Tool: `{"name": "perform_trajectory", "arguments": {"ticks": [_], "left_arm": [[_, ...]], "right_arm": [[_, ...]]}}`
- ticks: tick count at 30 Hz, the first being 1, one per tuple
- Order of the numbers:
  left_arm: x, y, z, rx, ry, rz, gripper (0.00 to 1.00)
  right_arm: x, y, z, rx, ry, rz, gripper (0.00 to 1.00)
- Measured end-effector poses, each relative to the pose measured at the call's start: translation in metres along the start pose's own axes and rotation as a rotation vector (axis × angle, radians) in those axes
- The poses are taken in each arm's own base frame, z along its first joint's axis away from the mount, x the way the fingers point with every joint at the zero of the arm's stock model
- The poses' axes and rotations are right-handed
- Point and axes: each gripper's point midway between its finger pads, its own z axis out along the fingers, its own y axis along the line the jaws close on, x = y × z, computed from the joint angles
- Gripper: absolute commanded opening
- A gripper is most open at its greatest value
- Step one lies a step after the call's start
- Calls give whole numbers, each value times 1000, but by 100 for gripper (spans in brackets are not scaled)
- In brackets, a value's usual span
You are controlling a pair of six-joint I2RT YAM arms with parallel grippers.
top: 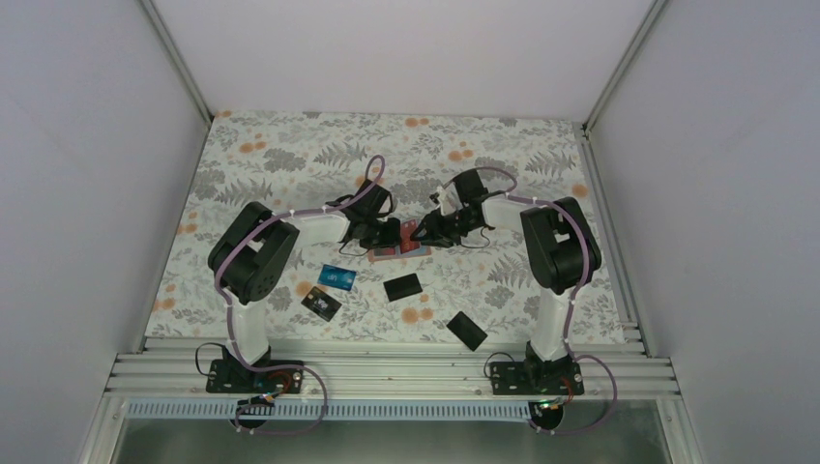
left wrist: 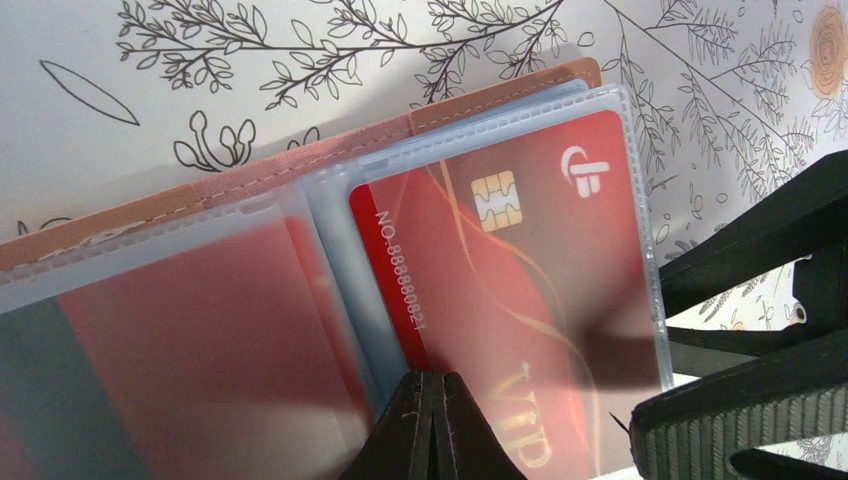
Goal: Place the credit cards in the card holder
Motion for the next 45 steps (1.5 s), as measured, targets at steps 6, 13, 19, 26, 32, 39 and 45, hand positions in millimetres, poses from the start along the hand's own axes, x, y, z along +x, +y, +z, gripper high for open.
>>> {"name": "perform_trajectory", "arguments": {"ticks": [6,13,19,26,32,39,45], "left_arm": [[0,0,0,1,-2,1,2],[-1,0,0,1,-2,0,2],[-1,0,0,1,-2,1,3],[-1,0,0,-2,-5,1,2],[-2,-1,-4,-11,-15,6,2],[-7,-7,-22,-9,-57,8,2],[-7,1,-45,-26,-108,-26,2]], "right_arm": [[-1,3,1,12,2,-6,39],[-1,8,3,17,10,-15,39],[2,15,9,42,20,-38,38],[2,18,12,67,27,-48,38],[-1,28,13,65,25,-69,38],[-5,40,14,60,23,-92,38],[-9,52,15,55,19,-117,38]]}}
